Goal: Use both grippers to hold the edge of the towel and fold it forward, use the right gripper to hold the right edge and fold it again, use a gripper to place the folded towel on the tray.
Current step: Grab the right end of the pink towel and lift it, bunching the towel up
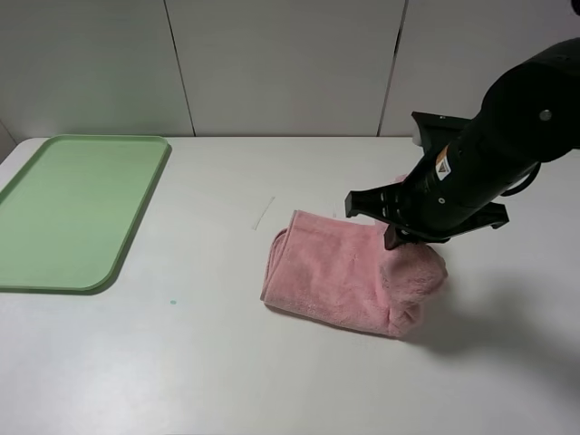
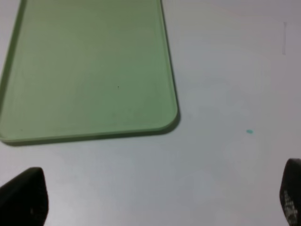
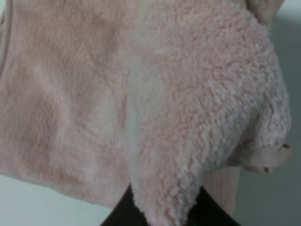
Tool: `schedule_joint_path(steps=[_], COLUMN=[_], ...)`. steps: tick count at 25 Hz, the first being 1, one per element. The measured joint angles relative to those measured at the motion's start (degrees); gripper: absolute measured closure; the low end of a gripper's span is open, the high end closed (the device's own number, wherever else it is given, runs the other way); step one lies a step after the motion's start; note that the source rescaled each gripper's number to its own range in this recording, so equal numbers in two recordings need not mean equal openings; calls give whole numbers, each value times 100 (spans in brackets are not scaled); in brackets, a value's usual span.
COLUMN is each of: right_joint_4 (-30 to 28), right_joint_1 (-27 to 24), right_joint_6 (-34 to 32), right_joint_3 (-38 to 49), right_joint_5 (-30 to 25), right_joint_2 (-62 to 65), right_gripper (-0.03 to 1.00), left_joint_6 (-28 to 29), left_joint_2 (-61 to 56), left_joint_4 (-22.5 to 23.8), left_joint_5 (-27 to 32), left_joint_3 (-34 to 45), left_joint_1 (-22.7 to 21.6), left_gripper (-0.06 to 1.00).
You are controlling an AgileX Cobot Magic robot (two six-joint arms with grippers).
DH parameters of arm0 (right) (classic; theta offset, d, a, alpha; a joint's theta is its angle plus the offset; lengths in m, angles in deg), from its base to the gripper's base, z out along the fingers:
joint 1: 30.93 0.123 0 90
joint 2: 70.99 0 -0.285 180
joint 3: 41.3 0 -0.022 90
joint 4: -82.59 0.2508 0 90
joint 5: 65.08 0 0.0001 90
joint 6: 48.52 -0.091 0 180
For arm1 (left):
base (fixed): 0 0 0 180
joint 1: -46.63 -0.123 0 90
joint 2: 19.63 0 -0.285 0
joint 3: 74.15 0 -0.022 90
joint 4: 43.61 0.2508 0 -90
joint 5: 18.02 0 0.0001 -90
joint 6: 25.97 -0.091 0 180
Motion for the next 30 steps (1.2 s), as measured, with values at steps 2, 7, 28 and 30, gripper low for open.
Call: schedule_joint_path(steps=[2,7,28,30], right_joint_4=[0,-3,224,227], right_joint_1=[80,180,244,244], right_joint_6=[-48,-88,-88,-89], right_joint_3=[-91,-304,-330,-330], right_joint_5=[6,38,754,761], right_joint_2=[-79,-435,-1093,-1093], right_gripper=[89,89,89,89], left_joint_6=[0,0,0,0], left_joint_2=[0,0,0,0], left_joint_4=[0,0,0,0], left_joint_5=[0,0,0,0], left_joint_3=[0,0,0,0], left_joint_1=[0,0,0,0], left_gripper=[-4,-4,-4,-4])
